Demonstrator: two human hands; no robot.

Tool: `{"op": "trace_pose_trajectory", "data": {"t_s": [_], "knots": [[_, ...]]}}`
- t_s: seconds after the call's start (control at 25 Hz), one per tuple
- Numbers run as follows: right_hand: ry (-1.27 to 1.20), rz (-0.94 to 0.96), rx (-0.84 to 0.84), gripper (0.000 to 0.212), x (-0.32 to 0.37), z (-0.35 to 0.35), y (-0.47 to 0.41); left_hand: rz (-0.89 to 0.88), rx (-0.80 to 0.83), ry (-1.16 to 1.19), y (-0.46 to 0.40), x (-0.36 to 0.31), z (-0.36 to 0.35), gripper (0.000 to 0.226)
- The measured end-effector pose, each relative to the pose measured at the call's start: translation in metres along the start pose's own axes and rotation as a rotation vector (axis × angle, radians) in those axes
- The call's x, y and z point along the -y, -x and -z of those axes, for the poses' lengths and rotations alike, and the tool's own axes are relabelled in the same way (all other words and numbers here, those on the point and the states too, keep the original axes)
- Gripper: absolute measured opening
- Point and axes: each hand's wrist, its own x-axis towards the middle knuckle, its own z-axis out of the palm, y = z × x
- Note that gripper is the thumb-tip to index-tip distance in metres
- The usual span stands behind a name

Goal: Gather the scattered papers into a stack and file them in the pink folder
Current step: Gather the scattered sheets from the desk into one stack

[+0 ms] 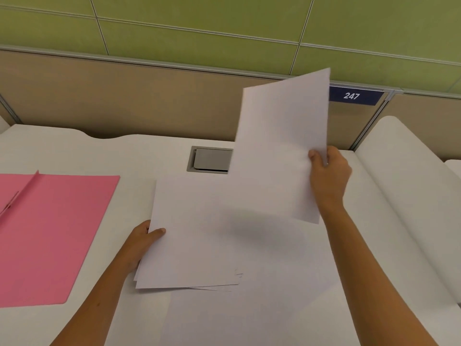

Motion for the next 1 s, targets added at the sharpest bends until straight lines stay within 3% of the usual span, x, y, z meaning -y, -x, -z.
{"op": "trace_pose_trajectory", "data": {"t_s": [0.12, 0.24, 0.32, 0.48, 0.6, 0.76, 0.88, 1.0], "knots": [[-0.004, -0.060, 0.285, 0.015, 0.002, -0.049, 0.031, -0.009, -0.017, -0.005, 0.004, -0.003, -0.001, 0.021], [-0.001, -0.129, 0.543, 0.013, -0.008, -0.100, 0.090, 0.011, 0.003, -0.003, 0.004, -0.002, 0.001, 0.053], [0.010, -0.197, 0.650, 0.014, -0.014, -0.123, 0.125, 0.036, 0.007, 0.042, 0.005, -0.003, 0.001, 0.061], [0.079, -0.241, 0.781, 0.022, -0.019, -0.145, 0.159, 0.059, -0.028, 0.125, 0.006, -0.009, -0.002, 0.047], [0.048, -0.259, 0.782, 0.035, -0.017, -0.139, 0.160, -0.010, 0.041, 0.017, 0.001, -0.002, 0.004, 0.032], [0.048, -0.339, 0.605, 0.039, -0.049, -0.102, 0.134, -0.049, 0.044, -0.054, -0.002, 0.006, 0.006, 0.036], [0.352, -0.412, 0.505, 0.048, -0.095, -0.059, 0.108, -0.080, 0.012, -0.080, -0.003, 0.007, 0.004, 0.036], [0.679, -0.464, 0.544, 0.073, -0.121, -0.015, 0.098, -0.092, -0.013, -0.094, -0.003, 0.008, 0.002, 0.037]]}}
